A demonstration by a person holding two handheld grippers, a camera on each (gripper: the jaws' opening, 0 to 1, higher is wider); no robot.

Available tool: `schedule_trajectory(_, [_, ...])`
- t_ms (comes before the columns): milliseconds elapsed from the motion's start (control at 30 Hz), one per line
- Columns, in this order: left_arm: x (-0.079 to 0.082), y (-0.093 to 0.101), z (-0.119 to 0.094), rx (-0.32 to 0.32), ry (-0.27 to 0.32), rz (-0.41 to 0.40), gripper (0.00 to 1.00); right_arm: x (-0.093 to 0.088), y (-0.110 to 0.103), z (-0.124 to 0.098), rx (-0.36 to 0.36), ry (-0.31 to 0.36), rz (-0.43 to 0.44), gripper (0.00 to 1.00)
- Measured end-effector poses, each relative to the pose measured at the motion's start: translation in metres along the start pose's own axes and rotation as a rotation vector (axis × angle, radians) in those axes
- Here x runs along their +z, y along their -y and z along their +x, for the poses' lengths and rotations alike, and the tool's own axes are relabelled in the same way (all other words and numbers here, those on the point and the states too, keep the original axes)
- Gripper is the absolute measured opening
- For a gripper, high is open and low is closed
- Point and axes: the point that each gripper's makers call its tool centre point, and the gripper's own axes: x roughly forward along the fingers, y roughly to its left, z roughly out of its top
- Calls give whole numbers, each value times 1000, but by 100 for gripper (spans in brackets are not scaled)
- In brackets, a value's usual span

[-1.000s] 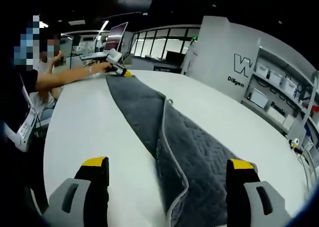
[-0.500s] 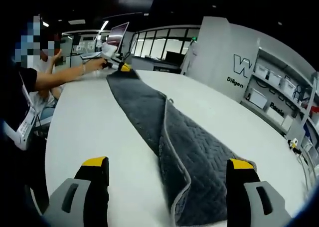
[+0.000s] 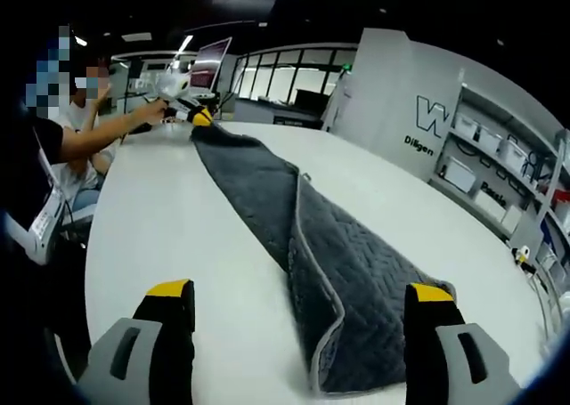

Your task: Open the folded towel by lifting each exposed corner and separating the folded layers until the towel lies flat within the target outline without major curled edges

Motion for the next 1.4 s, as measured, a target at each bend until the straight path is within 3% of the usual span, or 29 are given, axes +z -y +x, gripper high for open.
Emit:
schedule_trajectory(300, [-27,16,10,-37,-57,-3,6,4,-8,0,9,2,-12,99])
schedule_trajectory(433, [-26,16,7,-28,-42,0,11,4,-10,-1,15,-8,-23,99])
schedule_trajectory(533, [-16,15,-2,-6,-8,20,12,4,-9,-2,14,-8,-25,99])
schedule_trajectory(667, [-1,16,-14,25,41,77,25,2,-6,-3,7,-15,-22,99])
schedule_trajectory(767, [-3,20,-14,16,19,112,31,2,-4,-3,9,-14,-20,99])
schedule_trajectory(900, [-20,26,-6,-14,-46,129,32,3,-3,-2,19,-12,-19,99])
schedule_trajectory(1033, [-25,28,-2,-21,-56,124,31,0,-6,0,25,-24,-23,99])
schedule_trajectory(1200, [-15,37,1,-41,-26,137,27,-3,-6,-1,25,-35,-21,99])
schedule_trajectory(1300, [-12,42,4,-55,-26,149,20,-7,-6,0,20,-47,-25,98])
schedule_trajectory(1400, [-15,38,6,-34,-34,168,3,-12,-8,1,17,-60,-29,94])
